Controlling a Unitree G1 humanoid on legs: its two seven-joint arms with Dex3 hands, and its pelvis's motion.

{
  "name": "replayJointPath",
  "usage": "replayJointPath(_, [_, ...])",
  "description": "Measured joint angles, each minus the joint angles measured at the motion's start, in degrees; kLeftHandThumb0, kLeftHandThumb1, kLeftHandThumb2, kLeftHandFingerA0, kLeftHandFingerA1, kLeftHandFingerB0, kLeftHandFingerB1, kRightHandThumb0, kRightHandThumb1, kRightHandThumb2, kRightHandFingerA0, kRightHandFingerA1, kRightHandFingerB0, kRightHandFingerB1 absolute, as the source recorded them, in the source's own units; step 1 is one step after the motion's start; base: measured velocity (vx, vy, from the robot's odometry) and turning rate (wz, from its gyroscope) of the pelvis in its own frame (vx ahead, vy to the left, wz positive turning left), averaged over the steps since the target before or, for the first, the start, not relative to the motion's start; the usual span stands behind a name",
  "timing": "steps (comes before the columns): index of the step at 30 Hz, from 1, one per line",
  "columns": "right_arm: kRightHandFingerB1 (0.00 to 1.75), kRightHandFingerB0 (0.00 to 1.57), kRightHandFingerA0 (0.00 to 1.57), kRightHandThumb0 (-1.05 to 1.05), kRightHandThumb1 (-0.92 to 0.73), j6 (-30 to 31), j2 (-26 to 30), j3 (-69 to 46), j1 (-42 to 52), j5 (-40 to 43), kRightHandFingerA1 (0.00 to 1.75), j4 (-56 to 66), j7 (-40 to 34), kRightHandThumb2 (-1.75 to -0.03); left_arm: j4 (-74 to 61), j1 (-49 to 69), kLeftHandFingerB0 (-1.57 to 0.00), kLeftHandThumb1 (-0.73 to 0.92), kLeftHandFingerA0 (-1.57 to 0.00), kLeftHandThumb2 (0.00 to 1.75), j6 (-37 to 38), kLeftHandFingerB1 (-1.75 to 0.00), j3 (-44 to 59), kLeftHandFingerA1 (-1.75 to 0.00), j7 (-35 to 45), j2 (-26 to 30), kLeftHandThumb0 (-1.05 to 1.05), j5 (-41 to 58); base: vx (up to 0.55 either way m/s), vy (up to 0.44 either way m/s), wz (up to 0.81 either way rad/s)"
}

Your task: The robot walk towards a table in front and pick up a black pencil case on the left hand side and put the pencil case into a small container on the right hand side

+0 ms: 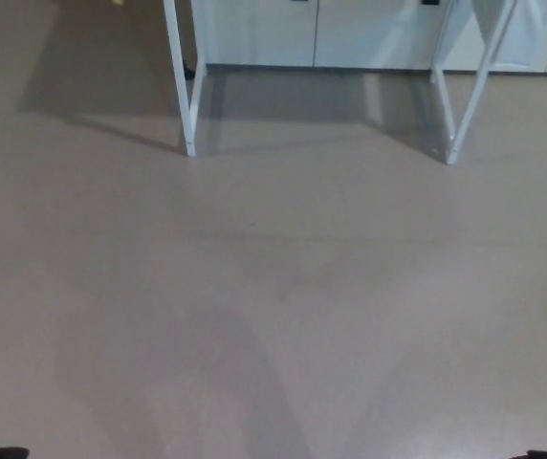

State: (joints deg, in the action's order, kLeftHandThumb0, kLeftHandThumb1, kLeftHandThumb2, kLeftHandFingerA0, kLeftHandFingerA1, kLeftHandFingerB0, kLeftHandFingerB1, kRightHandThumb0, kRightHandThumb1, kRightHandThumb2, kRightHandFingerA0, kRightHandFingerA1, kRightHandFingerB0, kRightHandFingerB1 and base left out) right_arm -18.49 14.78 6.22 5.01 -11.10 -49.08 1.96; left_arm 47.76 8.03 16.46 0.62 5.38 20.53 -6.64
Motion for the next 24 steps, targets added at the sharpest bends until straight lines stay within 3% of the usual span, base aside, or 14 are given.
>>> replayJointPath(6, [0.41,0.72,1.01,-0.69,-0.39,-0.03,0.96,-0.01,-0.38,-0.15,0.48,0.04,-0.11,-0.54,-0.34,-0.22,-0.35,0.41,-0.46,0.74,0.57,-0.47,-0.24,-0.57,0.04,-0.23,-0.46,-0.03,0.24,-0.110,0.02])
replayJointPath(7, [0.41,0.73,1.01,-0.70,-0.38,-0.04,0.96,0.01,-0.44,-0.17,0.48,0.04,-0.11,-0.54,-0.32,-0.21,-0.40,0.52,-0.51,0.56,0.61,-0.36,-0.23,-0.49,0.04,-0.23,-0.40,-0.03,0.26,-0.004,-0.15])
replayJointPath(11, [0.41,0.72,1.01,-0.69,-0.39,-0.12,0.96,0.06,-0.34,-0.19,0.48,-0.37,-0.11,-0.54,-0.29,0.11,-0.41,0.51,-0.54,0.55,0.66,-0.35,-0.54,-0.49,-0.03,-0.19,-0.41,-0.21,0.26,0.023,-0.22])
replayJointPath(12, [0.48,0.67,0.97,-0.75,-0.27,-0.11,0.98,0.09,-0.03,-0.21,0.54,-0.57,-0.11,-0.70,-0.29,0.31,-0.40,0.52,-0.53,0.55,0.66,-0.35,-0.76,-0.50,-0.07,-0.19,-0.41,-0.33,0.23,0.174,-0.17])
replayJointPath(16, [0.48,0.67,0.98,-0.76,-0.27,-0.26,0.68,0.16,-0.11,-0.16,0.54,-0.58,0.09,-0.70,-0.12,0.12,-0.41,0.51,-0.53,0.55,0.93,-0.35,-1.15,-0.50,-0.35,0.33,-0.42,-0.82,0.27,0.213,-0.02])
replayJointPath(17, [0.41,0.71,1.01,-0.68,-0.39,-0.40,0.58,0.19,-0.22,-0.16,0.48,-0.57,0.15,-0.54,-0.05,0.08,-0.40,0.51,-0.55,0.55,0.95,-0.35,-1.17,-0.50,-0.48,0.55,-0.41,-0.99,0.24,0.194,-0.03])
replayJointPath(18, [0.48,0.67,0.97,-0.76,-0.27,-0.45,0.54,0.21,-0.09,-0.17,0.54,-0.60,0.20,-0.70,-0.02,0.22,-0.41,0.51,-0.55,0.55,0.96,-0.35,-1.24,-0.49,-0.60,0.68,-0.41,-1.13,0.23,0.146,0.12])
replayJointPath(22, [0.48,0.67,0.96,-0.74,-0.27,-0.48,0.54,0.21,0.22,-0.16,0.54,-0.60,0.41,-0.70,-0.17,0.80,-0.40,0.51,-0.54,0.55,0.95,-0.35,-1.50,-0.48,-0.94,0.84,-0.42,-1.48,0.24,0.102,0.04])
replayJointPath(23, [0.41,0.70,1.00,-0.66,-0.38,-0.48,0.53,0.20,0.28,-0.15,0.48,-0.61,0.52,-0.54,-0.16,0.93,-0.39,0.51,-0.53,0.55,0.95,-0.35,-1.54,-0.48,-0.94,0.84,-0.42,-1.49,0.23,0.039,0.12])
replayJointPath(24, [0.41,0.70,1.00,-0.66,-0.38,-0.50,0.54,0.19,0.28,-0.14,0.48,-0.62,0.60,-0.54,-0.14,0.98,-0.39,0.51,-0.53,0.55,0.95,-0.35,-1.55,-0.48,-0.93,0.84,-0.42,-1.48,0.24,0.021,0.10])
